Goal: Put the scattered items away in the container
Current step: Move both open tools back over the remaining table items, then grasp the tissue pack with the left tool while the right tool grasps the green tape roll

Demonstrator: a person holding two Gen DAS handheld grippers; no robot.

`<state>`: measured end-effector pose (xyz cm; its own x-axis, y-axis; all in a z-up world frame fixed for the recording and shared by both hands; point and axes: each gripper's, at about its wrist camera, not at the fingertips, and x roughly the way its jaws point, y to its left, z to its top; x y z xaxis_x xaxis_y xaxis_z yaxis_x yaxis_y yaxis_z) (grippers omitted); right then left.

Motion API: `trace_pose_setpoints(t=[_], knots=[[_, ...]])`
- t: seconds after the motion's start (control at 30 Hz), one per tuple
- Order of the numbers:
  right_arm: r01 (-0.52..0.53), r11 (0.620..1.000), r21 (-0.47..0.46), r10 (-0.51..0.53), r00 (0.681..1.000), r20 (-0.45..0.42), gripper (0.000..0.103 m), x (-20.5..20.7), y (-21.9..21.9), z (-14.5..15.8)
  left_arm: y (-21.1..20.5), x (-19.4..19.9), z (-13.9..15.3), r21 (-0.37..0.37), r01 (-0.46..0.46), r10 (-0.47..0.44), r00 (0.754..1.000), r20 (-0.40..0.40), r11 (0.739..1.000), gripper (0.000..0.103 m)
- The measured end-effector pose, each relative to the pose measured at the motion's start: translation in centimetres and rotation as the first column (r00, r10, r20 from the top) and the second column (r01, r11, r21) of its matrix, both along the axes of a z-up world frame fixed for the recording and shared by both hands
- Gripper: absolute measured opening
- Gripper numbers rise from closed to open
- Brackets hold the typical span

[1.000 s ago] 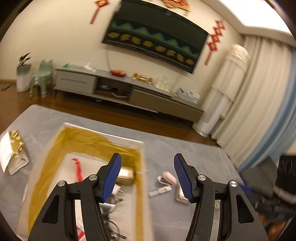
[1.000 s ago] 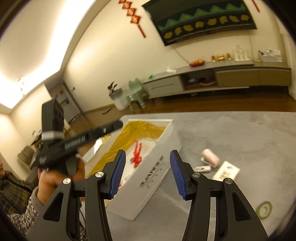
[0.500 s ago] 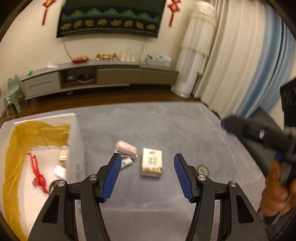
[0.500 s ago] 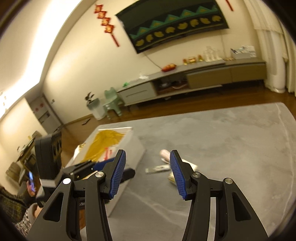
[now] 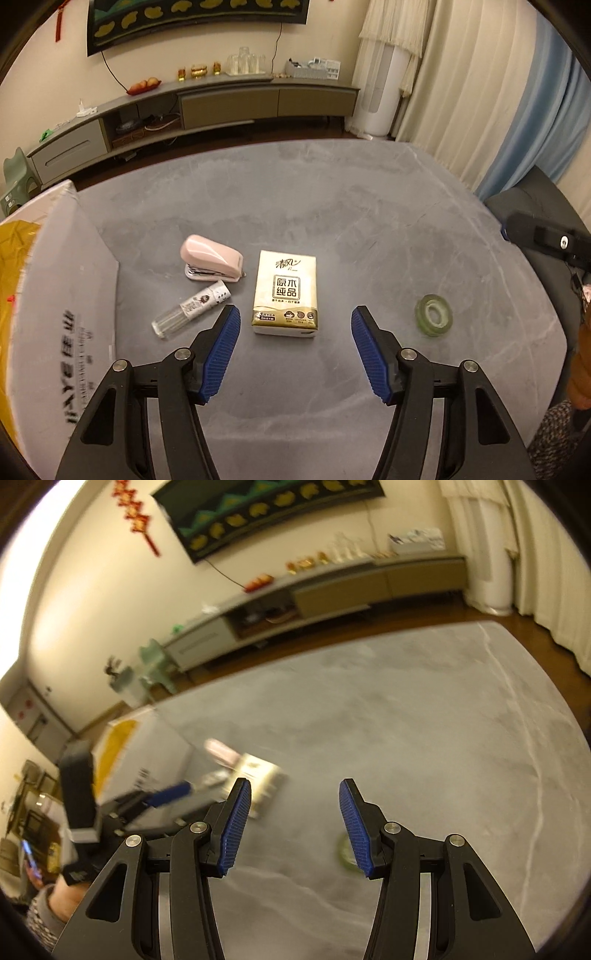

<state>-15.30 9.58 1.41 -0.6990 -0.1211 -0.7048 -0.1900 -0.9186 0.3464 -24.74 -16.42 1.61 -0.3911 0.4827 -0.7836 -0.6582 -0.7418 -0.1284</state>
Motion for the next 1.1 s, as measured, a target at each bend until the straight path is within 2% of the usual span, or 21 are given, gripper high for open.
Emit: trace_pose_setpoints(t=[0.13, 0.23, 0.3, 0.43, 0.5, 0.7, 1.1], knots=[[-0.033, 0.996, 0.084, 0.025, 0.995, 0.099, 0.053, -0.4, 0.2, -2.7, 0.8, -1.0, -1.6, -0.002, -0.01, 0.01, 1.0, 0.01, 1.0, 0.065], [-0.053, 0.982, 0.179, 0.026, 0.989, 0.149, 0.053, -0.6, -0.2, -4.3, 1.3, -1.7, -2.5, -0.011, -0.021, 0.021, 1.0, 0.003, 1.0, 0.065], [-0.06, 0.977, 0.205, 0.025, 0.985, 0.17, 0.053, -0.5, 0.0, -5.3, 1.6, -2.1, -2.9, -0.012, -0.024, 0.024, 1.0, 0.001, 1.0, 0.065], [-0.058, 0.978, 0.202, 0.015, 0.979, 0.205, 0.051, -0.7, 0.6, -6.9, 1.9, -2.7, -4.0, -0.026, -0.022, 0.022, 1.0, -0.001, 0.999, 0.065], [-0.067, 0.979, 0.195, 0.023, 0.976, 0.219, 0.044, -0.9, 0.7, -7.5, 1.9, -3.0, -4.5, -0.028, -0.024, 0.024, 1.0, 0.004, 0.999, 0.065], [-0.081, 0.976, 0.204, 0.028, 0.968, 0.249, 0.041, -1.1, 0.6, -8.7, 2.0, -3.9, -5.7, 0.016, -0.038, 0.037, 0.997, 0.066, 0.999, 0.065], [-0.115, 0.945, 0.305, 0.038, 0.969, 0.245, 0.039, -1.2, -0.3, -9.9, 3.6, -3.4, -6.2, -0.034, -0.001, 0.0, 1.0, -0.025, 0.999, 0.065]])
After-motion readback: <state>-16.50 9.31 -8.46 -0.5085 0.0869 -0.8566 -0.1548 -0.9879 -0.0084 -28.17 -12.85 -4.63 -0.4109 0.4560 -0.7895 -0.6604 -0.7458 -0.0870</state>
